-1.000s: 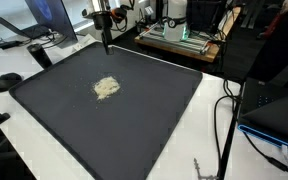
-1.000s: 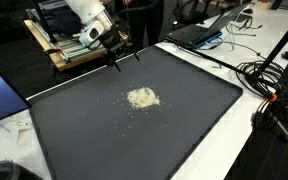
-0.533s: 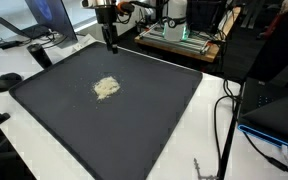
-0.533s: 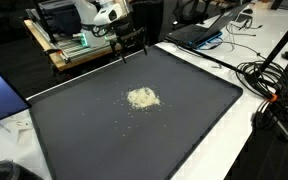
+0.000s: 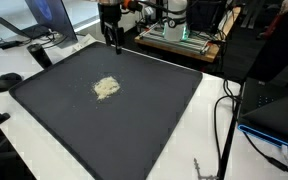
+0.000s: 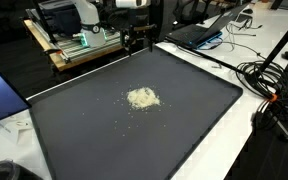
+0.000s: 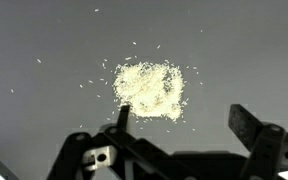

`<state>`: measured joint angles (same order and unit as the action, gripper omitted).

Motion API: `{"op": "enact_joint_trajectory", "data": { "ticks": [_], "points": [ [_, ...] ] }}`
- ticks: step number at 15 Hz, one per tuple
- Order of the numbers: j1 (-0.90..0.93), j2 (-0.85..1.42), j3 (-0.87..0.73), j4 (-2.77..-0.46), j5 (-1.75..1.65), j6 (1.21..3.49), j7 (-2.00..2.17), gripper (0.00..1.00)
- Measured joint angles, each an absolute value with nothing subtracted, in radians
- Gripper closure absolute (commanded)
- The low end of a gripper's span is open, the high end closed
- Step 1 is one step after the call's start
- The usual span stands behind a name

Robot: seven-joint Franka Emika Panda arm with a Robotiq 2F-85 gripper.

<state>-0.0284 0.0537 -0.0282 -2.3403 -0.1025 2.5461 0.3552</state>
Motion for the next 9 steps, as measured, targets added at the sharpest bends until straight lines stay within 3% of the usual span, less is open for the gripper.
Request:
{"op": "enact_joint_trajectory", "data": {
  "ticks": [9],
  "points": [
    [0.069,0.120,0.033,-2.096,-0.264,2.204,0.319,0.00]
  ]
}}
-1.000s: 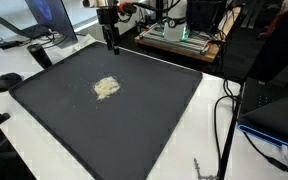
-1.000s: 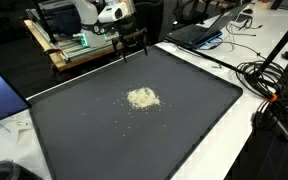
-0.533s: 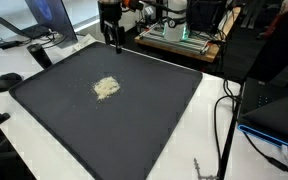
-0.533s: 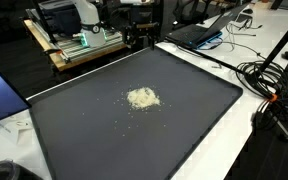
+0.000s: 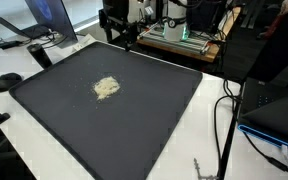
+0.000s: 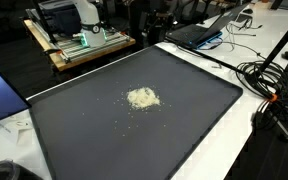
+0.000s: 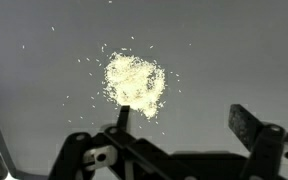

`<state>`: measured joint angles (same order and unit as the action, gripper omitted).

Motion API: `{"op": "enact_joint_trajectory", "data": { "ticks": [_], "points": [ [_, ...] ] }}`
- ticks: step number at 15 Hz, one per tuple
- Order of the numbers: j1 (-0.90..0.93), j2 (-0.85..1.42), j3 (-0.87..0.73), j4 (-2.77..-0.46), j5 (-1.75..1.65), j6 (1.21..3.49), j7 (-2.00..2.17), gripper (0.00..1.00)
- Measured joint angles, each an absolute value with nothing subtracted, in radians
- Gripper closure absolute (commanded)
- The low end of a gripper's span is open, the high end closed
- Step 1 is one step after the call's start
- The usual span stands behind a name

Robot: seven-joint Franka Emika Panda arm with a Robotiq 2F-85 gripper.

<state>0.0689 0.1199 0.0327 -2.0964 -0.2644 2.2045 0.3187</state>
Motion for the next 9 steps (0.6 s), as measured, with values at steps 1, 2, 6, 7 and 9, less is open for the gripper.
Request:
{"op": "enact_joint_trajectory", "data": {
  "ticks": [1,2,6,7,9],
  "points": [
    [0.079,0.148,0.037,-2.060,-0.286,2.174,0.305,0.00],
    [0.087,0.179,0.040,-2.022,-0.303,2.148,0.286,0.00],
    [0.099,0.325,0.038,-1.873,-0.318,2.118,0.147,0.00],
    [0.096,0.364,0.034,-1.838,-0.318,2.118,0.117,0.00],
    [0.082,0.437,0.024,-1.780,-0.315,2.135,0.061,0.00]
  ]
}}
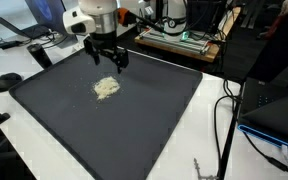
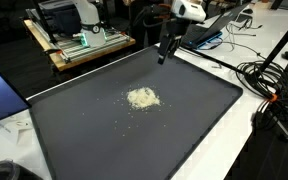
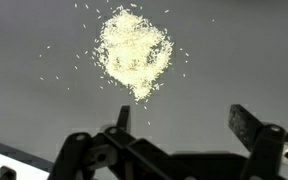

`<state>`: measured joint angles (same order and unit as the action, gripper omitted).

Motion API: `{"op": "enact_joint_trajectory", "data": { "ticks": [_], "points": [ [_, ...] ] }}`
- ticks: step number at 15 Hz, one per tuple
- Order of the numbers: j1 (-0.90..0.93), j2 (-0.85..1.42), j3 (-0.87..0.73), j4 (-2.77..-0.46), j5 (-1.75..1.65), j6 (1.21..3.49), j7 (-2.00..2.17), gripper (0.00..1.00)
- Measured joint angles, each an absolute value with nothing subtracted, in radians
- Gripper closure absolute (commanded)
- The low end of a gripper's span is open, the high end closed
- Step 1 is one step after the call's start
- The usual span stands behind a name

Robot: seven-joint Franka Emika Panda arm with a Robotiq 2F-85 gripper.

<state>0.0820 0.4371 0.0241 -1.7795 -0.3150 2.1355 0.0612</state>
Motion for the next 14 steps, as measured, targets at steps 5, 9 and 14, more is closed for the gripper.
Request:
{"op": "enact_joint_trajectory", "data": {
  "ticks": [5,9,14],
  "points": [
    [0.007,0.578,0.013,-1.717,-0.256,2.274,-0.047,0.00],
    [-0.040,0.661,0.013,-1.693,-0.184,2.351,-0.098,0.00],
    [-0.055,0.737,0.004,-1.678,-0.173,2.424,-0.106,0.00]
  ]
}}
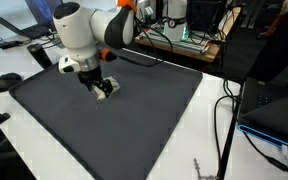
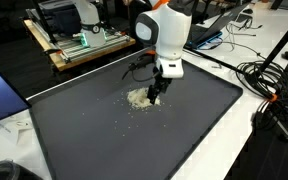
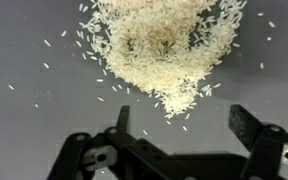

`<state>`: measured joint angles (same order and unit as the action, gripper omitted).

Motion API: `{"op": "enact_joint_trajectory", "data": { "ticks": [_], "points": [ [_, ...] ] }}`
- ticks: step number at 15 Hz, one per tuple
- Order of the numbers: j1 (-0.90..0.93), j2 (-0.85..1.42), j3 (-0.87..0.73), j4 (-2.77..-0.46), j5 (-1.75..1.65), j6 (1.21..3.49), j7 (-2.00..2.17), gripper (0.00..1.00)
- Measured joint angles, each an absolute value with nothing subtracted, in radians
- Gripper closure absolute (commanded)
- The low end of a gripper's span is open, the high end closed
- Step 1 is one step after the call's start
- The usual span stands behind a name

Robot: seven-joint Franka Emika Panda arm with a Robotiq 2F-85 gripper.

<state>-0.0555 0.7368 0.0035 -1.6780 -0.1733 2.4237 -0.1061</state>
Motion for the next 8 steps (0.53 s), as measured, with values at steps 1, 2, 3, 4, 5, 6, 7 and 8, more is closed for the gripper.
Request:
{"op": "enact_joint_trajectory", "data": {
  "ticks": [1,2,3,4,5,6,7,8],
  "points": [
    [-0.055,0.747,-0.001,-1.677,-0.174,2.433,-0.106,0.00],
    [-0.054,0.756,-0.004,-1.677,-0.175,2.437,-0.107,0.00],
    [-0.054,0.763,-0.007,-1.677,-0.176,2.441,-0.109,0.00],
    [-0.054,0.769,-0.010,-1.677,-0.176,2.441,-0.111,0.00],
    [-0.054,0.775,-0.013,-1.676,-0.176,2.441,-0.114,0.00],
    [-0.054,0.777,-0.014,-1.676,-0.176,2.442,-0.116,0.00],
    [-0.054,0.778,-0.015,-1.676,-0.176,2.443,-0.119,0.00],
    [-0.054,0.778,-0.015,-1.676,-0.176,2.444,-0.121,0.00]
  ]
}}
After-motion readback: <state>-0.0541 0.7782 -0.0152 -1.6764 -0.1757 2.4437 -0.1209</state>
